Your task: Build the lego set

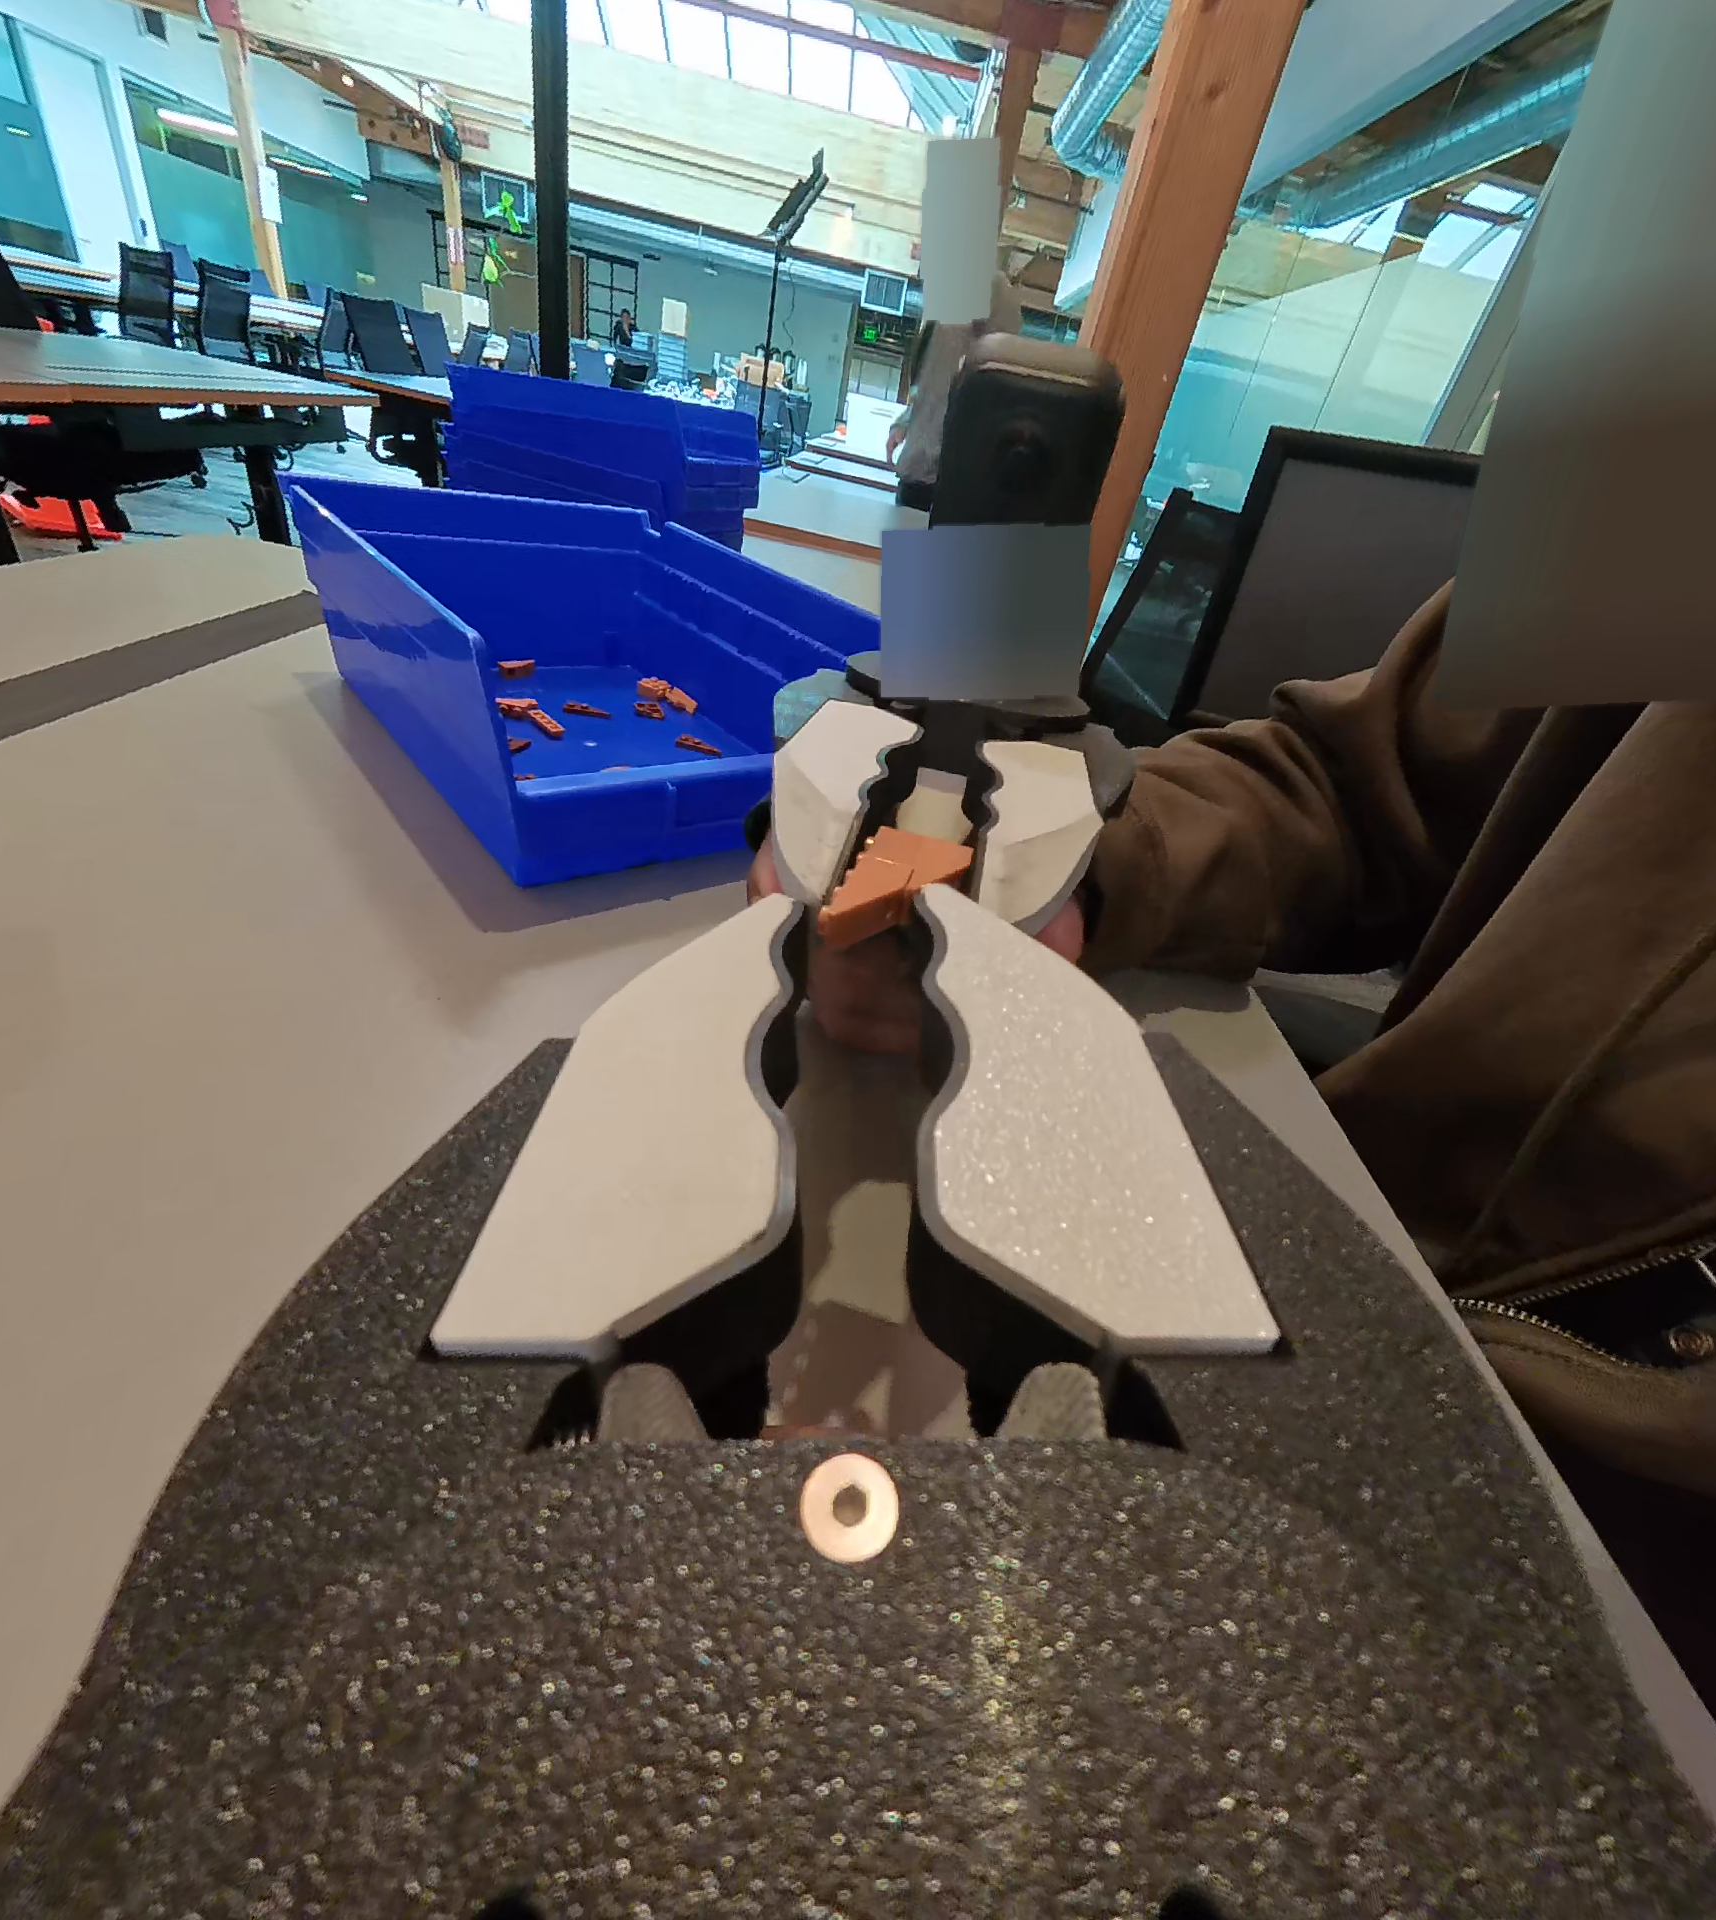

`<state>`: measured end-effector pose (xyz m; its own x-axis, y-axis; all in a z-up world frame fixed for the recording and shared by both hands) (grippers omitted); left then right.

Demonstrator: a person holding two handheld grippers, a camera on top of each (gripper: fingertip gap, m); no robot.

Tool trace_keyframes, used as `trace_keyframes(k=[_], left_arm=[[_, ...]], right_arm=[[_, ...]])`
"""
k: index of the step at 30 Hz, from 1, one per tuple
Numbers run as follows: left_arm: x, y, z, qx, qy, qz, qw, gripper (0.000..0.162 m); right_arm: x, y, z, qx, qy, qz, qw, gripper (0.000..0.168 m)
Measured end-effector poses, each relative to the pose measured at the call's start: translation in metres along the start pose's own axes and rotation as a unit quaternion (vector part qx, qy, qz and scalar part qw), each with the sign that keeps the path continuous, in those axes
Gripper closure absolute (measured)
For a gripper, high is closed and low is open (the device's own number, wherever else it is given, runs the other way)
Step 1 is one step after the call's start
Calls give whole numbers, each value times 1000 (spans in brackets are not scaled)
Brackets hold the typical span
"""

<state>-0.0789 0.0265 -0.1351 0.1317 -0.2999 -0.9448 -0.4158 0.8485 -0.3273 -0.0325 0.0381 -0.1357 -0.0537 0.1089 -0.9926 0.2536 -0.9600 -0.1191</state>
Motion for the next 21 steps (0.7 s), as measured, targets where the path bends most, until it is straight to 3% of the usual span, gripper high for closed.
trace_keyframes(k=[6, 16, 21], left_arm=[[1, 3, -1, -9, 5, 1, 1000, 152], [-5, -3, 0, 28, -19, -40, 999, 151], [-6, 0, -3, 44, -27, -99, 994, 135]], right_arm=[[2, -2, -1, 7, 7, -5, 1000, 145], [-5, 0, -2, 2, -15, -6, 1000, 145], [-10, -5, -5, 36, -11, -60, 997, 145]])
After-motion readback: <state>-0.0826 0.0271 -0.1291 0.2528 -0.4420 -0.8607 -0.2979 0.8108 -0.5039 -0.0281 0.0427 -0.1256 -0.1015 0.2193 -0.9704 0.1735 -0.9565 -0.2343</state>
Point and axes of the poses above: each gripper's, where its closed fingertips meet, z out along the fingers, x out of its underside, y = z × x across the jaws, the point moved 3 cm from there along -z, back along the fingers, and after that the axes turned 8 degrees about -z, right-handed, at the moved point
